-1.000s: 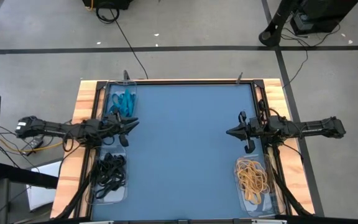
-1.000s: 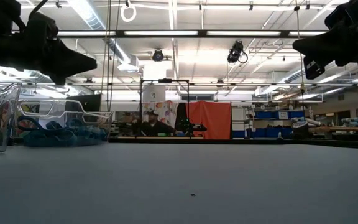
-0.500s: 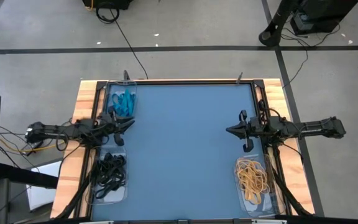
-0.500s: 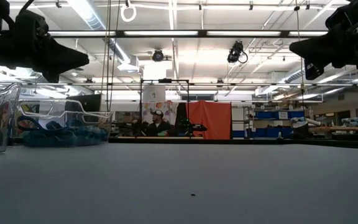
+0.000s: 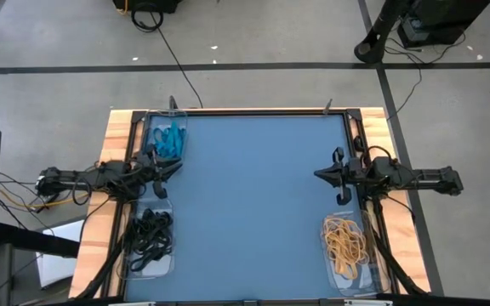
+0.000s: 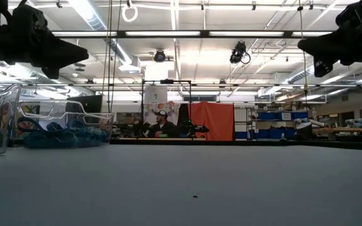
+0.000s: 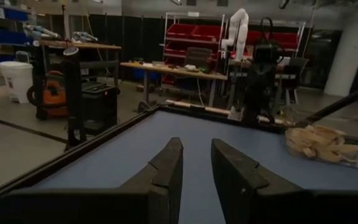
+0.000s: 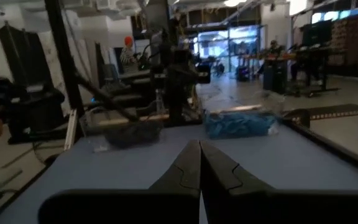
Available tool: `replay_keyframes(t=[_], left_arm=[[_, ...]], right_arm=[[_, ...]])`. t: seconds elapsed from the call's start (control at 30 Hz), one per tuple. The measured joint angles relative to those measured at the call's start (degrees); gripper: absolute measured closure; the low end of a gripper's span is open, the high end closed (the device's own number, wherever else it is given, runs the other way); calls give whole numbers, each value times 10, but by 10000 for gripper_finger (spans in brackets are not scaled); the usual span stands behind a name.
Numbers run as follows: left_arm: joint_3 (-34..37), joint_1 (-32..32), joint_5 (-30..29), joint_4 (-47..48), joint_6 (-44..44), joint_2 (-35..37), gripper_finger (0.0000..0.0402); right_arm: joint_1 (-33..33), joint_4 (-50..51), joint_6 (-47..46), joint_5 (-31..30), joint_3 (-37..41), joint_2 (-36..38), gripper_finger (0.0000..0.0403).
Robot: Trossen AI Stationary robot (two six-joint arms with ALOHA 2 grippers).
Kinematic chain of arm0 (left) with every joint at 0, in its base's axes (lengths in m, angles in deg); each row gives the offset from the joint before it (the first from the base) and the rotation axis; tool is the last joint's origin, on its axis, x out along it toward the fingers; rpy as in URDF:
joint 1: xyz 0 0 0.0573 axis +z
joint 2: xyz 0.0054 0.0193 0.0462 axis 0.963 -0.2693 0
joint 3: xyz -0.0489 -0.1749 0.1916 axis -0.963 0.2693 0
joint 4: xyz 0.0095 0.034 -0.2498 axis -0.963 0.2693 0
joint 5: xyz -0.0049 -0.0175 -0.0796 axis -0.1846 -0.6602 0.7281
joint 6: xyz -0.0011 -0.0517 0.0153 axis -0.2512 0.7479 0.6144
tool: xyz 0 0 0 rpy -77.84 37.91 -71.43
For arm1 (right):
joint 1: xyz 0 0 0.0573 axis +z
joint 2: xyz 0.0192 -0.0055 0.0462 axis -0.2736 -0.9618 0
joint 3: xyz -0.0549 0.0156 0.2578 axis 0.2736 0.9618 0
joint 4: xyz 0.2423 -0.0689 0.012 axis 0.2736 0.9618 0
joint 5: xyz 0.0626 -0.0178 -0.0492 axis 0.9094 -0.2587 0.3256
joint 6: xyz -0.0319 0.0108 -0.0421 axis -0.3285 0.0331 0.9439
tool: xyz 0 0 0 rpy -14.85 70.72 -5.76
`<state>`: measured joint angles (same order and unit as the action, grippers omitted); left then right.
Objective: Sort rubber bands into baskets
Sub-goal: Return to Home Position
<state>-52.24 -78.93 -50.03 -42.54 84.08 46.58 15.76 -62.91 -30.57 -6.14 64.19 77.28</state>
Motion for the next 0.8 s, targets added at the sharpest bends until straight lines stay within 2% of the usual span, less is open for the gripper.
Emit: replay_keyframes(t=[0.57,0.7,0.8], left_arm=[[26,-1,10,-21,7,-1,315],[26,-1,29,-17,3,0,315],[26,0,48,-15,-20,-1,315]], right_arm=[[0,22,2,24,-3,0,394],[0,73,5,-21,-3,-3,394],[-1,74,14,-13,-3,-7,394]])
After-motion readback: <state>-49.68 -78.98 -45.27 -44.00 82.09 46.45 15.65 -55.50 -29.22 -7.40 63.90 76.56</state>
